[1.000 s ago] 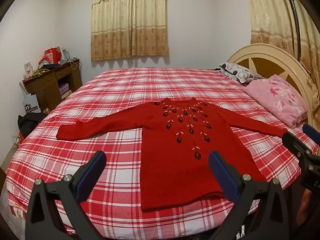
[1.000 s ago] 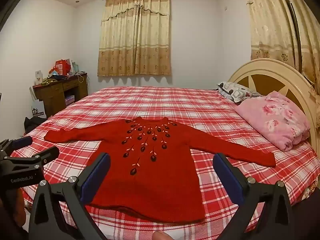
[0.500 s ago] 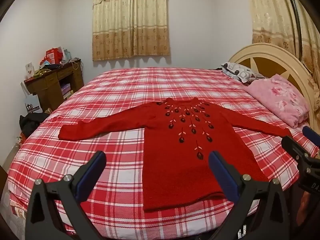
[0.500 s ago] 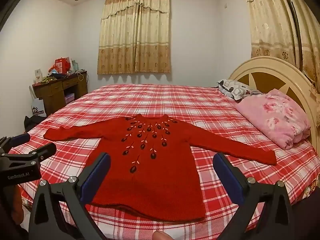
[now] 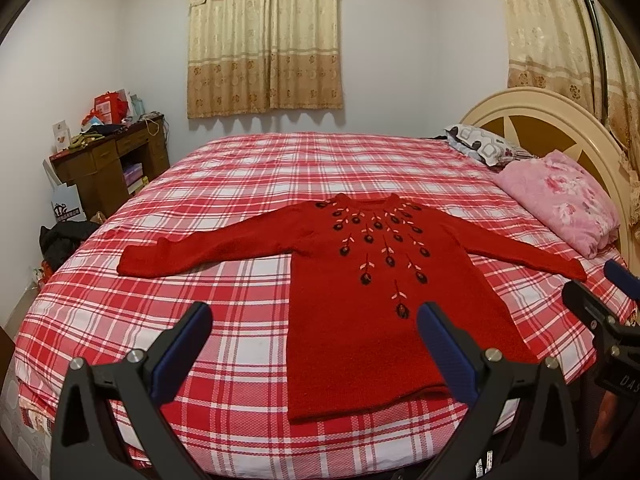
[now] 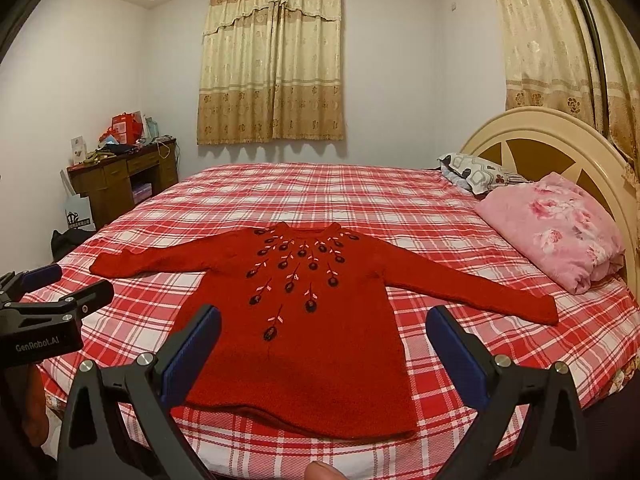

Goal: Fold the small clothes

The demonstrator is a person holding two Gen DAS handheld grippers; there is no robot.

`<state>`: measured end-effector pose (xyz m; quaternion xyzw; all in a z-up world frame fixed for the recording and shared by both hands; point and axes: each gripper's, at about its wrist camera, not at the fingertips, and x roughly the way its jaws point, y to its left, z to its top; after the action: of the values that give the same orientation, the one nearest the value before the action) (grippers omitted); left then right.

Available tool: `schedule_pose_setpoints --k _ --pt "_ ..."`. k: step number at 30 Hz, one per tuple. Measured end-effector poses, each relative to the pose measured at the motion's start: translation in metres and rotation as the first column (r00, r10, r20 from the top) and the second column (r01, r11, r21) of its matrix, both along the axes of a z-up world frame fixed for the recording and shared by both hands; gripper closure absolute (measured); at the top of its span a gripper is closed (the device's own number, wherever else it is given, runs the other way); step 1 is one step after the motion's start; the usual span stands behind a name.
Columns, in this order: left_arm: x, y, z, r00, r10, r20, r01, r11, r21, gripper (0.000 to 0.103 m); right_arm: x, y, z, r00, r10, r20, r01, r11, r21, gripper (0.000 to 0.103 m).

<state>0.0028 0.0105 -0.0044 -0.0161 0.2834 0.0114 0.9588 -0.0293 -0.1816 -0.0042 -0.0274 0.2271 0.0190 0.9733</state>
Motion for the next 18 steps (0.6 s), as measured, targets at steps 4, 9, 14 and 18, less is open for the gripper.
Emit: schedule_pose_setpoints --k 4,9,14,18 --pt "-0.001 0.0011 -0.0003 1.0 -0.003 0.006 0.003 1.0 0.006 0.0 0.0002 0.0006 -0.0008 1.0 0.005 -0.002 -0.005 1.0 0.0 0.001" --pt "-0.0017 -0.001 0.0003 1.0 -0.003 0.006 0.002 1.0 0.01 0.0 0.0002 0.0008 -0.0019 1.0 0.006 -0.005 -0.006 1.0 0.001 0.001" --pt "-0.0019 -0.0007 0.0004 1.0 -0.003 0.005 0.003 1.0 0.009 0.0 0.0007 0.0012 -0.0017 1.0 0.007 -0.007 -0.007 1.0 0.0 0.001" --pt "-0.0016 -0.0015 0.0009 1.0 -0.002 0.005 0.002 1.0 0.009 0.0 0.001 0.0017 -0.0022 1.0 0.011 -0.01 -0.011 1.0 -0.002 0.001"
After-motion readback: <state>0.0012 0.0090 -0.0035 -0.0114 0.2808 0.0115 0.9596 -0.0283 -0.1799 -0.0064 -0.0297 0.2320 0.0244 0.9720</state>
